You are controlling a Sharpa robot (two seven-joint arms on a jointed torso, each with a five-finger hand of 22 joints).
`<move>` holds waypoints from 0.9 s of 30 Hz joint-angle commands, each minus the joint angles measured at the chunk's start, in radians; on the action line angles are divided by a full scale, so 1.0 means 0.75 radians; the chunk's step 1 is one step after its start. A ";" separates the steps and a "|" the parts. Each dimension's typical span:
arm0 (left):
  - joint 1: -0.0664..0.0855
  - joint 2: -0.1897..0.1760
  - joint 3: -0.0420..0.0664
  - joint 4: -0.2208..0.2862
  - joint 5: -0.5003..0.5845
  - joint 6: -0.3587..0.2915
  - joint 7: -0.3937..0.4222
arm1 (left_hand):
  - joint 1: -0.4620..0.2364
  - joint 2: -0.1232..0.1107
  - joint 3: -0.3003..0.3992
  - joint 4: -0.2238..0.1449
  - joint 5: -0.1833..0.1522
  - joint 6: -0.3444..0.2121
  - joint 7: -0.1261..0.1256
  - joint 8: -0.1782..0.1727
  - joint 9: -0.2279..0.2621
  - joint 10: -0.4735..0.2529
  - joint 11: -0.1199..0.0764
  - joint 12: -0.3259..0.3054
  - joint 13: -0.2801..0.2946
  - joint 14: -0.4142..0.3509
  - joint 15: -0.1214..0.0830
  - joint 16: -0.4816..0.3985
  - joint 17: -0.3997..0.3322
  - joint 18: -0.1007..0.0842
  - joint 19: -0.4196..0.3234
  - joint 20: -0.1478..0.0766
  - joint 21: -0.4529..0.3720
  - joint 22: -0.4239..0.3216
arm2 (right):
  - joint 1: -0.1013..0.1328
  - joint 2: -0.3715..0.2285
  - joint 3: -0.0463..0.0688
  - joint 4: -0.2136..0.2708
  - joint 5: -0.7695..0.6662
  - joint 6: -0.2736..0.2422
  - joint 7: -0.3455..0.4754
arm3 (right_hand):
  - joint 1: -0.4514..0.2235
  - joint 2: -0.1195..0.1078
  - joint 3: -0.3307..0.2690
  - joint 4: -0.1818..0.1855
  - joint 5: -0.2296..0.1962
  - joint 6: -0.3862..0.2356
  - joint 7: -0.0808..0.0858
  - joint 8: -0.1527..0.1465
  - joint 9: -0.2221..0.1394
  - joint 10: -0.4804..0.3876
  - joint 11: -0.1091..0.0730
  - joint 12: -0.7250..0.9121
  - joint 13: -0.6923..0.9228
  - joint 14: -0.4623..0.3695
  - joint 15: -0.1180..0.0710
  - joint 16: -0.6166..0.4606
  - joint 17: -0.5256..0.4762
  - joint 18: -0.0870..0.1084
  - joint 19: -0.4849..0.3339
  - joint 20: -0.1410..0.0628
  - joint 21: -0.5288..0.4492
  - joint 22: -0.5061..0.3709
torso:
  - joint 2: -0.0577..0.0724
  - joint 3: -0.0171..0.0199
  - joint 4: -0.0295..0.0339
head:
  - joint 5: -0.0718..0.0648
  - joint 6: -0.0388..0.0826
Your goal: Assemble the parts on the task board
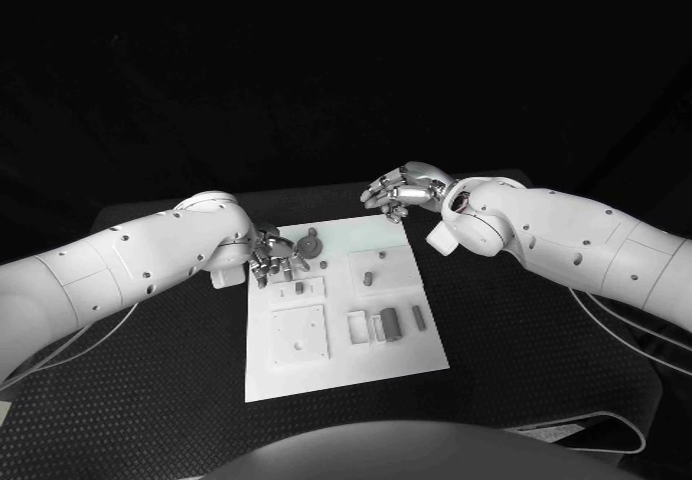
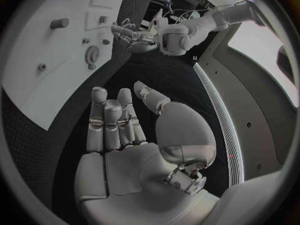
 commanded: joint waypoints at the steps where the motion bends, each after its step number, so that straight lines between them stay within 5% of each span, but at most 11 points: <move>1: 0.027 -0.010 0.009 0.008 0.011 -0.015 0.010 | 0.012 0.000 0.007 -0.004 -0.006 0.001 0.004 -0.002 -0.002 0.000 0.001 0.006 0.001 -0.007 -0.003 0.000 0.000 -0.020 -0.002 -0.002 -0.001 0.027 | -0.001 0.000 0.000 -0.001 -0.003 0.016 0.009 | -0.011 0.000 -0.002 0.004 0.005 -0.001 0.013 -0.005 -0.002 -0.004 0.002 0.006 -0.001 0.000 -0.012 -0.006 -0.001 0.012 0.008 -0.004 -0.005 0.018 | -0.001 0.0004 0.0005 | 0.003 0.005; 6: 0.064 -0.003 0.010 -0.030 0.006 -0.013 -0.007 | 0.019 -0.005 0.008 -0.004 -0.006 -0.013 0.008 -0.010 -0.009 0.000 0.005 0.006 -0.001 -0.006 -0.002 -0.002 -0.002 -0.020 0.000 -0.003 -0.001 0.026 | -0.001 0.001 0.000 -0.002 -0.003 0.016 0.008 | -0.011 0.001 -0.002 0.004 0.005 -0.001 0.013 -0.005 -0.002 -0.004 0.002 0.006 -0.001 0.000 -0.012 -0.006 -0.001 0.012 0.008 -0.004 -0.005 0.019 | -0.001 0.0014 -0.0002 | 0.007 0.010; 15: 0.071 0.058 0.009 -0.136 -0.173 0.018 -0.031 | 0.023 0.019 0.004 0.002 -0.005 0.019 -0.004 0.035 0.034 -0.005 -0.006 0.004 -0.005 -0.006 -0.008 -0.007 -0.006 -0.020 0.000 0.000 -0.004 0.024 | -0.001 0.001 0.000 -0.002 -0.003 0.016 0.007 | -0.011 0.000 -0.002 0.004 0.005 -0.001 0.013 -0.005 -0.002 -0.004 0.002 0.006 -0.001 0.000 -0.012 -0.006 -0.001 0.012 0.008 -0.004 -0.005 0.019 | 0.000 0.0014 -0.0006 | 0.015 0.020; 20: 0.071 0.096 0.008 -0.202 -0.207 0.020 -0.040 | 0.031 0.031 -0.004 0.007 -0.003 0.008 -0.024 0.126 0.183 -0.012 -0.024 0.004 -0.012 -0.007 -0.022 -0.012 -0.010 -0.020 -0.003 0.000 -0.007 0.021 | -0.001 0.004 0.000 -0.002 -0.003 0.017 0.007 | -0.011 0.000 -0.002 0.004 0.005 -0.001 0.013 -0.005 -0.002 -0.004 0.002 0.006 -0.002 0.000 -0.012 -0.006 -0.001 0.012 0.008 -0.004 -0.004 0.019 | 0.001 0.0018 -0.0027 | 0.020 0.027; 27: 0.070 0.136 0.008 -0.283 -0.258 0.038 -0.042 | 0.023 0.031 -0.005 0.022 -0.003 0.003 -0.037 0.192 0.314 -0.017 -0.035 0.006 -0.017 -0.010 -0.028 -0.012 -0.012 -0.020 -0.006 0.000 -0.007 0.020 | -0.001 0.006 0.000 -0.004 -0.003 0.016 0.007 | -0.012 0.000 -0.002 0.004 0.005 -0.001 0.013 -0.006 -0.002 -0.004 0.002 0.006 -0.002 0.000 -0.012 -0.006 -0.001 0.012 0.008 -0.004 -0.004 0.019 | 0.002 0.0018 -0.0037 | 0.022 0.033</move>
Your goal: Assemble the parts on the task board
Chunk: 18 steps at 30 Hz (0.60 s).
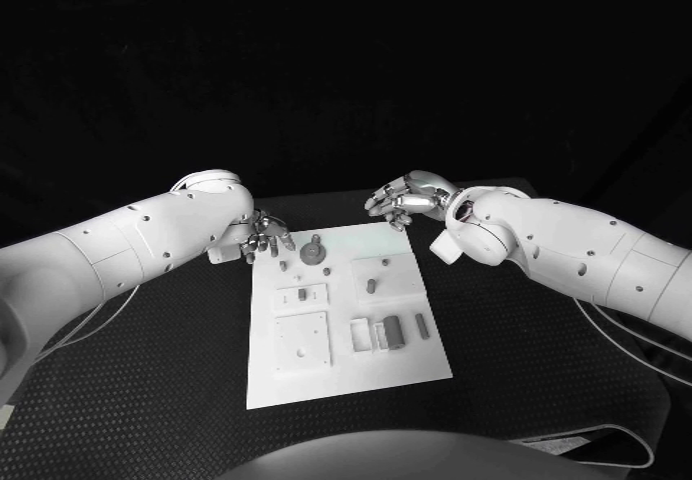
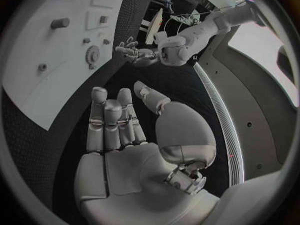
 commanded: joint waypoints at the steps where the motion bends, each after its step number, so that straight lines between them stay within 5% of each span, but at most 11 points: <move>1: 0.002 0.022 0.000 -0.039 -0.082 0.036 -0.003 | -0.003 0.009 0.001 0.010 -0.003 -0.005 -0.007 0.014 0.031 -0.001 -0.010 0.007 -0.002 -0.003 -0.010 -0.006 -0.002 -0.020 -0.006 0.000 -0.007 0.020 | -0.001 0.003 0.000 0.000 -0.003 0.017 0.007 | -0.012 0.000 -0.002 0.004 0.005 -0.001 0.007 -0.006 -0.001 -0.004 0.002 0.006 -0.002 0.000 -0.012 -0.006 -0.001 0.014 0.008 -0.004 -0.004 0.019 | 0.000 0.0004 0.0000 | 0.001 0.003; 18: -0.028 0.120 -0.011 -0.213 -0.090 0.112 0.042 | -0.007 -0.019 0.001 0.011 -0.002 -0.035 0.000 0.009 0.064 -0.017 -0.003 0.003 -0.005 -0.018 -0.006 -0.011 -0.004 -0.020 -0.023 0.005 -0.011 0.018 | -0.001 0.013 0.000 -0.005 -0.003 0.023 0.007 | -0.011 0.001 -0.001 0.004 0.005 -0.001 0.007 -0.005 -0.001 -0.004 0.002 0.006 -0.002 0.000 -0.012 -0.006 -0.001 0.014 0.008 -0.004 -0.004 0.019 | 0.001 -0.0037 0.0000 | -0.004 0.005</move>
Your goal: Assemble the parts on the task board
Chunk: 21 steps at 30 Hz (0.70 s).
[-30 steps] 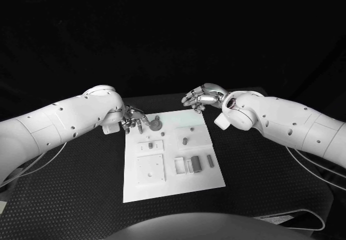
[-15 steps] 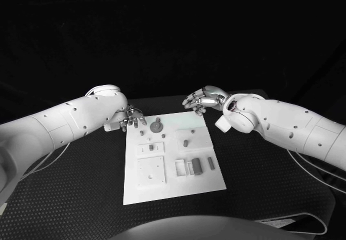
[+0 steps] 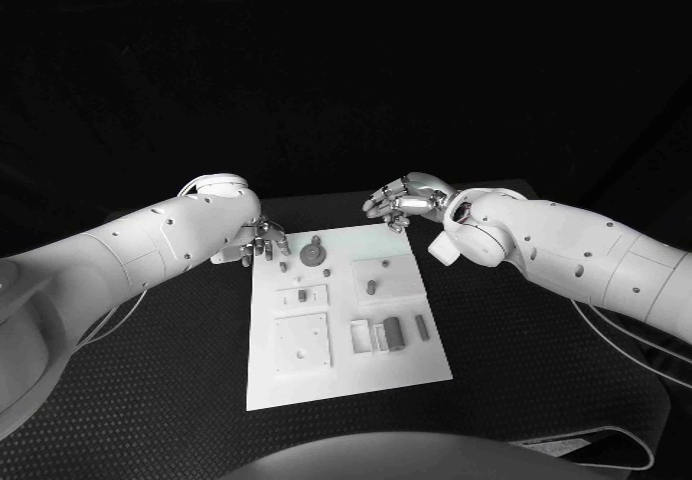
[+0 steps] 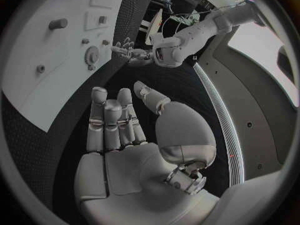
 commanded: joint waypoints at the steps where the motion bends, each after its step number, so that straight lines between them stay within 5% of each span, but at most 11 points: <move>1: -0.005 0.016 -0.007 -0.028 -0.014 0.036 0.039 | 0.000 -0.012 -0.002 0.008 -0.002 -0.008 0.002 0.001 0.002 -0.012 0.001 0.003 -0.002 -0.010 0.003 -0.006 -0.002 -0.020 -0.011 0.003 -0.005 0.017 | -0.001 0.002 0.000 0.001 -0.003 0.021 0.007 | -0.011 0.000 -0.001 0.004 0.005 -0.002 0.008 -0.006 -0.001 -0.004 0.002 0.006 -0.002 0.000 -0.012 -0.005 -0.002 0.019 0.008 -0.004 -0.004 0.019 | 0.001 -0.0008 -0.0001 | -0.004 0.000; 5: -0.017 0.030 -0.020 -0.056 -0.002 0.009 0.065 | -0.002 -0.014 -0.002 0.011 -0.003 -0.009 0.002 0.001 0.004 -0.013 0.002 0.004 -0.001 -0.010 0.004 -0.005 -0.002 -0.020 -0.011 0.004 -0.005 0.017 | -0.001 0.002 0.000 0.003 -0.003 0.021 0.007 | -0.011 0.000 -0.001 0.004 0.005 -0.002 0.008 -0.006 -0.001 -0.004 0.002 0.007 -0.002 0.000 -0.012 -0.005 -0.002 0.019 0.008 -0.004 -0.004 0.019 | 0.001 0.0000 0.0001 | -0.010 0.002; 14: -0.032 0.036 -0.022 -0.087 0.008 -0.053 0.104 | 0.001 -0.025 0.005 0.018 -0.003 -0.007 0.001 0.002 0.020 -0.009 0.000 0.021 0.007 -0.001 -0.001 0.008 0.004 -0.020 0.004 -0.003 0.003 0.021 | -0.001 0.000 0.000 0.004 -0.003 0.020 0.007 | -0.011 0.000 -0.001 0.004 0.005 -0.002 0.008 -0.006 -0.001 -0.004 0.002 0.007 -0.002 0.000 -0.012 -0.005 -0.002 0.019 0.007 -0.004 -0.004 0.019 | 0.001 0.0003 0.0002 | -0.015 -0.004; 21: -0.033 0.037 -0.022 -0.099 0.009 -0.080 0.133 | 0.030 -0.022 0.002 0.005 -0.003 0.004 -0.012 -0.003 0.044 -0.009 -0.015 0.055 0.030 0.094 -0.031 0.144 0.073 -0.011 0.145 -0.054 0.089 0.036 | -0.001 0.002 0.000 0.005 -0.003 0.020 0.007 | -0.011 0.000 -0.001 0.004 0.005 -0.002 0.008 -0.005 -0.001 -0.004 0.002 0.007 -0.002 0.000 -0.012 -0.005 -0.002 0.019 0.007 -0.004 -0.004 0.019 | 0.000 0.0016 0.0015 | -0.016 -0.005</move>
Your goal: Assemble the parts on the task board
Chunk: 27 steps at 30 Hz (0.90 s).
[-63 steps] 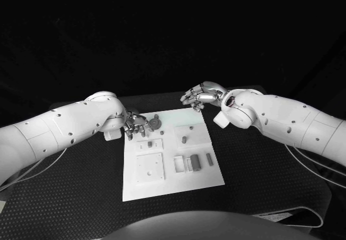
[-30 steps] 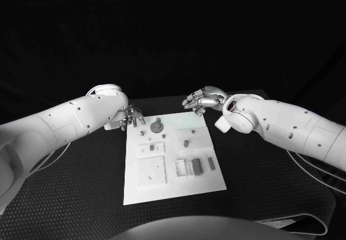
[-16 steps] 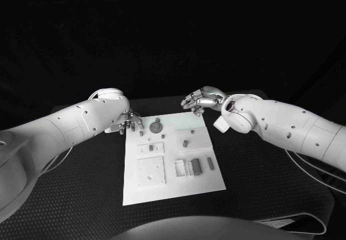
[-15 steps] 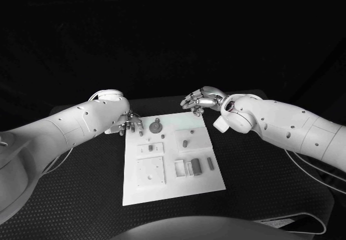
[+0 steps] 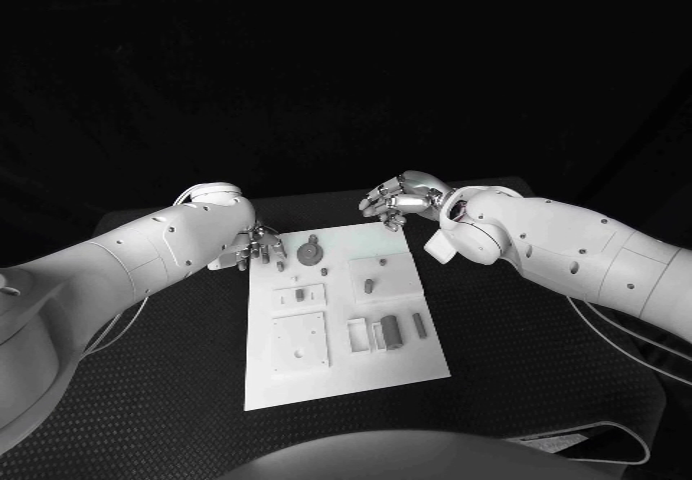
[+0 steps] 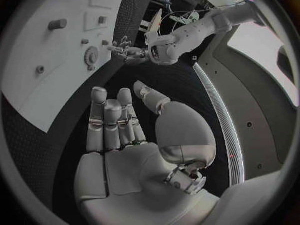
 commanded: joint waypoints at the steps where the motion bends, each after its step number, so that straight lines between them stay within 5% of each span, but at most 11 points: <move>1: -0.001 0.003 0.000 -0.005 0.007 -0.029 0.049 | 0.019 0.004 -0.002 -0.009 -0.002 0.009 -0.011 -0.004 0.005 0.003 -0.014 0.010 0.002 0.038 -0.029 0.054 0.032 -0.010 0.045 -0.021 0.038 0.037 | -0.001 0.001 0.000 0.002 -0.003 0.018 0.008 | -0.011 0.000 -0.001 0.004 0.005 0.000 0.007 -0.005 -0.001 -0.004 0.002 0.007 -0.001 0.000 -0.012 -0.005 -0.002 0.020 0.007 -0.004 -0.004 0.019 | -0.001 0.0009 0.0012 | -0.001 -0.001; 9: -0.010 0.010 0.000 -0.016 0.022 0.022 0.059 | 0.038 0.017 -0.002 -0.018 -0.003 0.025 -0.022 -0.019 0.010 0.043 -0.027 0.032 0.013 0.107 -0.044 0.111 0.079 -0.008 0.115 -0.056 0.118 0.036 | -0.001 0.003 0.000 0.002 -0.003 0.019 0.007 | -0.011 -0.001 -0.001 0.004 0.005 0.000 0.007 -0.005 -0.001 -0.004 0.002 0.007 -0.001 0.000 -0.012 -0.005 -0.002 0.020 0.007 -0.004 -0.004 0.019 | -0.002 0.0009 0.0012 | -0.001 -0.003; 27: -0.015 0.028 -0.001 -0.036 0.033 0.004 0.064 | 0.068 0.014 0.002 -0.028 -0.003 0.030 -0.024 -0.034 0.010 0.051 -0.029 0.035 0.021 0.123 -0.047 0.106 0.092 -0.014 0.114 -0.065 0.145 0.034 | -0.001 0.007 0.000 -0.002 -0.003 0.020 0.007 | -0.011 -0.001 -0.001 0.004 0.005 0.000 0.007 -0.005 -0.001 -0.005 0.002 0.007 -0.002 0.000 -0.012 -0.005 -0.002 0.020 0.007 -0.004 -0.004 0.019 | -0.001 0.0018 0.0016 | -0.003 -0.009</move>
